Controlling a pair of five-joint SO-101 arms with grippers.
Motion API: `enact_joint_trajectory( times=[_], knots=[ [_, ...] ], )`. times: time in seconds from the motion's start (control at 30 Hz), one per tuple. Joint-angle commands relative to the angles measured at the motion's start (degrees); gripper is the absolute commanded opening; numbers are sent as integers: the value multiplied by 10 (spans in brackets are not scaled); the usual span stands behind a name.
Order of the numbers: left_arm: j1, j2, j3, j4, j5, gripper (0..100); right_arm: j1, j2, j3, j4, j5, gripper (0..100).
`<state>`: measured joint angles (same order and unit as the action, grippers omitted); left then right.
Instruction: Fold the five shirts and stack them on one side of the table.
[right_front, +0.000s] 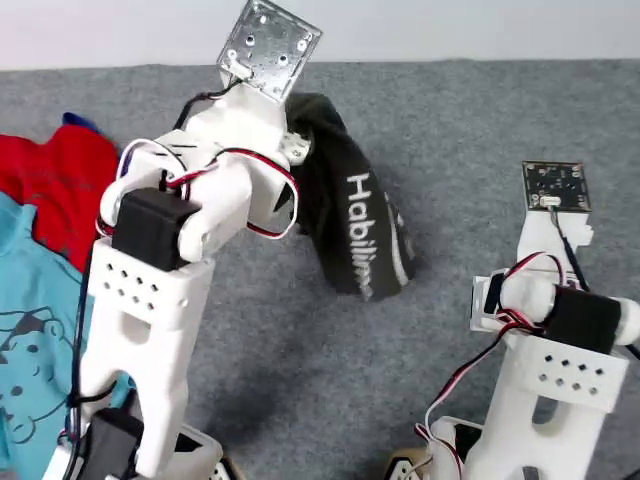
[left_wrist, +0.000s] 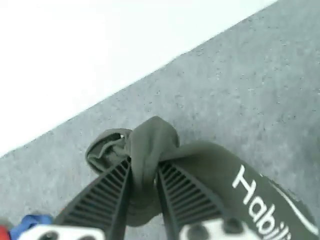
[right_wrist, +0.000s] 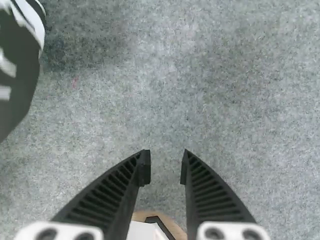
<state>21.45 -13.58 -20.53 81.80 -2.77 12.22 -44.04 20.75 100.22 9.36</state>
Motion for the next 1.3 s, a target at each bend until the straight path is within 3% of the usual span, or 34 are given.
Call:
enact_joint_trajectory(
  times=[0.0, 0.13, 0.47, 0.63, 0.93, 1.27],
  knots=[
    [-22, -5, 14, 51, -1, 2, 6, -3, -3, 16, 5, 121],
    [-88, 29, 82, 112, -55, 2, 6, -2, 7, 16, 5, 121],
    [-343, 149, 166, 113, -215, 3, 3, -3, 39, 16, 5, 121],
    [-430, 193, 168, 127, -272, 89, 0, -3, 37, 15, 5, 121],
    [-471, 171, 170, 187, -298, 154, -155, 58, -7, -12, 9, 122],
    [-485, -1, 232, 186, -296, 188, -231, 399, -345, 20, 9, 126]
  ],
)
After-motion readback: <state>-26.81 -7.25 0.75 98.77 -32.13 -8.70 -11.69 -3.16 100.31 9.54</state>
